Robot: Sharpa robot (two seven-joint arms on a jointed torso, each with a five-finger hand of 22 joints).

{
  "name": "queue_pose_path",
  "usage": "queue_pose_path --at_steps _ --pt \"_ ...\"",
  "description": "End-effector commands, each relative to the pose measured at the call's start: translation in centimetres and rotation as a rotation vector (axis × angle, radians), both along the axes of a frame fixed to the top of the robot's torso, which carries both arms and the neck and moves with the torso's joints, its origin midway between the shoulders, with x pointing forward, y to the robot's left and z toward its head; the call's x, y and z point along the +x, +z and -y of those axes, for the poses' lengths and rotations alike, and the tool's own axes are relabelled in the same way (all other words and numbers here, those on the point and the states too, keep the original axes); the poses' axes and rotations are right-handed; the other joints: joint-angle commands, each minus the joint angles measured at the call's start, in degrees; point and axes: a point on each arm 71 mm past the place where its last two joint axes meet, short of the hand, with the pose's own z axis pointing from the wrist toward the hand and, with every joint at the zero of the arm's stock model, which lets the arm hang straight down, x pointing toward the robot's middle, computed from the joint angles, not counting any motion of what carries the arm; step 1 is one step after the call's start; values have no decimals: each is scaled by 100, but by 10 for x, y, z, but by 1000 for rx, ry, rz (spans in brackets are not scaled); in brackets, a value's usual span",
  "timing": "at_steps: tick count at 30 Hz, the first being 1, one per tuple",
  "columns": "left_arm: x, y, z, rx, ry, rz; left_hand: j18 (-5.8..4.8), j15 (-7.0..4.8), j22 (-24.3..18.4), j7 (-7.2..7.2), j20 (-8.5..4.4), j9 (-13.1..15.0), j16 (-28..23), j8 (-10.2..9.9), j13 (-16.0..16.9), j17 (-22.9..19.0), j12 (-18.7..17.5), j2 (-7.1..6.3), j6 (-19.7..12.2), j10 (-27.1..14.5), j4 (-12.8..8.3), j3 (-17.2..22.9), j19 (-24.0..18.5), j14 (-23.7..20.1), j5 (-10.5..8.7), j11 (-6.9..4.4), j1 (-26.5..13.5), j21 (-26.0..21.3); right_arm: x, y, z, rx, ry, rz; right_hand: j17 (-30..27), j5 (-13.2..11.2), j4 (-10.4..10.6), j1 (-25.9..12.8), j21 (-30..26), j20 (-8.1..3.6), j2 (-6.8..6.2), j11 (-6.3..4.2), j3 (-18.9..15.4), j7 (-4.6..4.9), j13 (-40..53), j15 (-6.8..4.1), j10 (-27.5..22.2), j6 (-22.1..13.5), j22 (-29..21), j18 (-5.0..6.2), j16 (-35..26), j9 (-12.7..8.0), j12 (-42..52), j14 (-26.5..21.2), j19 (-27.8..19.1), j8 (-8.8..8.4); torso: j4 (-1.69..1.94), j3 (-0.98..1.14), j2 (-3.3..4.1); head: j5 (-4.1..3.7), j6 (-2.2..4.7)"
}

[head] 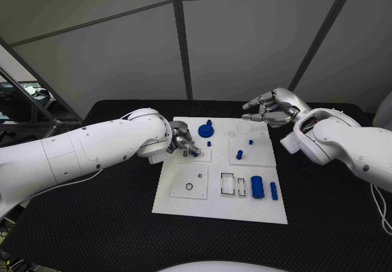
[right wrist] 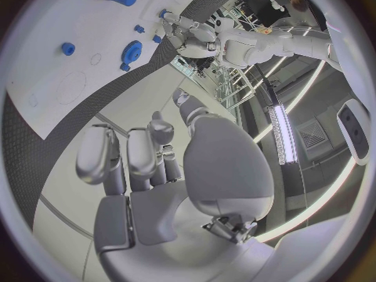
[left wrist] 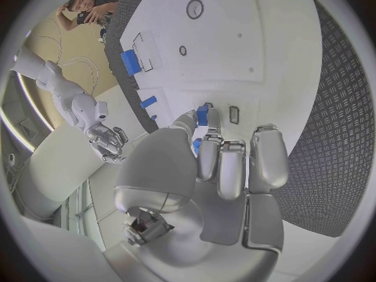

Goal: Assemble the parts on the task board

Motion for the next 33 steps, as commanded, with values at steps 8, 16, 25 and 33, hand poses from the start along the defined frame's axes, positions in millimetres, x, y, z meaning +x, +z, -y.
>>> queue_pose_path --at_steps 8,16,25,33 --pt "0 -2 -3 40 3 -2 -81 -41 16 -89 9 31 21 -23 418 1239 15 -14 137 109 -688 738 41 517 29 -15 -84 40 0 1 -2 -6 11 7 1 30 14 -23 -20 -11 25 17 35 3 1 -8 -38 29 -8 61 -39 5 -5 47 -31 -5 4 1 -3 -2 -1" --pt "-1 -2 -3 45 -1 -7 -83 -41 30 -89 8 53 25 -35 422 1243 16 -26 149 112 -722 791 45 518 43 -15 -109 46 0 1 -1 -6 11 6 1 30 14 -23 -20 -11 25 17 35 3 1 -8 -38 29 -8 61 -39 5 -5 47 -31 -5 4 1 -2 3 -10" --pt "-1 -2 0 45 -12 -10 -82 -40 31 -88 9 72 26 -45 424 1244 11 -40 160 112 -747 830 42 518 53 -15 -136 46 0 1 -2 -7 12 6 1 30 14 -23 -20 -11 25 17 35 3 1 -8 -38 29 -8 61 -39 5 -5 47 -31 -5 3 1 -3 -1 -9" --pt "1 -3 1 46 -7 -9 -89 -40 80 -111 12 160 35 -88 443 1254 15 -163 250 130 -602 783 56 521 -148 -24 -534 63 0 1 -1 -7 12 6 1 30 14 -23 -20 -11 25 17 35 3 1 -8 -38 29 -8 61 -39 5 -5 47 -31 -5 1 5 -3 -8 -10"
